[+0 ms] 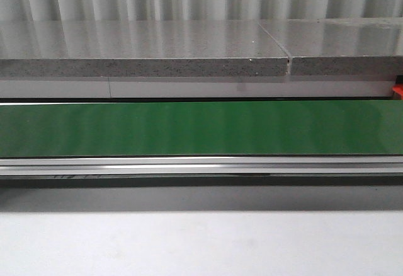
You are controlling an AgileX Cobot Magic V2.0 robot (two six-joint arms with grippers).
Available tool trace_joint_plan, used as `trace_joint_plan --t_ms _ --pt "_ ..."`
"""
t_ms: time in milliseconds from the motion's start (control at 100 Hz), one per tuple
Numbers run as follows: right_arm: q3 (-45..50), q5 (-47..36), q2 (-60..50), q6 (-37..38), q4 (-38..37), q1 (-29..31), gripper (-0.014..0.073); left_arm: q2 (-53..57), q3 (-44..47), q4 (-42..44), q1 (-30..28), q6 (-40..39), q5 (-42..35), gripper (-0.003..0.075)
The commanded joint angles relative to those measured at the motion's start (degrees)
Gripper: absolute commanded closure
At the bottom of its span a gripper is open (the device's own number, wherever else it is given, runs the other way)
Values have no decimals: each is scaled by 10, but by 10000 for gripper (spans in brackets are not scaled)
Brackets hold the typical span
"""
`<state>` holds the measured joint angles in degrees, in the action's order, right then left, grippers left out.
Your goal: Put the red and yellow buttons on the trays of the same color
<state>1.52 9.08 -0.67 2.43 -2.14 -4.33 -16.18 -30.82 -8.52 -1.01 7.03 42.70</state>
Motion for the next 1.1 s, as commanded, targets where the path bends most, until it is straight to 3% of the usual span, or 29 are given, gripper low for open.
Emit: trace_joint_plan --t_ms 0,370,730,1090 --pt "-8 -48 -5 -2 -8 -1 685 -5 -15 -10 4 -2 -41 741" --pt "-8 -48 -5 -2 -8 -1 685 -5 -3 -7 4 -2 -52 741" --pt "-8 -48 -5 -2 -8 -1 685 73 149 49 4 -2 -303 741" --pt "-8 -48 -5 -2 -8 -1 685 188 298 56 4 -2 -351 741"
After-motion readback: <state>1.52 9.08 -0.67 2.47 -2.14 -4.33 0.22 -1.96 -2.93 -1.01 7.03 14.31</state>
